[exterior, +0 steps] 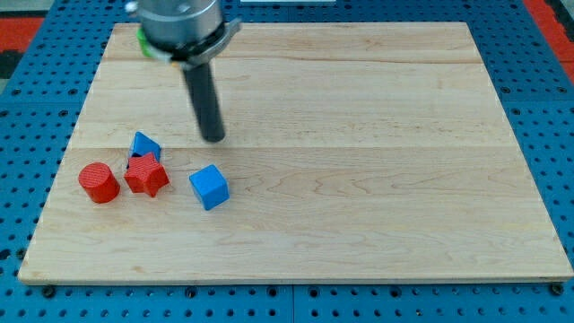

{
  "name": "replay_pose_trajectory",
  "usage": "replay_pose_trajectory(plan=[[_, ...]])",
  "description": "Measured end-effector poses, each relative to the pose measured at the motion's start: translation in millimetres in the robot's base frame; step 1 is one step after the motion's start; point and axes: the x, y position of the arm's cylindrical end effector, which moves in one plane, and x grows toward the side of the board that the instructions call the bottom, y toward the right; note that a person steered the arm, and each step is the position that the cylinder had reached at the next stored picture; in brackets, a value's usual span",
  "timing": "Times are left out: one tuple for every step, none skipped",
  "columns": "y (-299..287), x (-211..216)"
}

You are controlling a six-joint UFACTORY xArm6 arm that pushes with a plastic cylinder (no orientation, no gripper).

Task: Point your arm at green star

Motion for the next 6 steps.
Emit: replay_pose_trajectory(plan=[[6, -37], [-19, -37], [-88, -55], [-150, -102], [-220, -131], [-210, -194]])
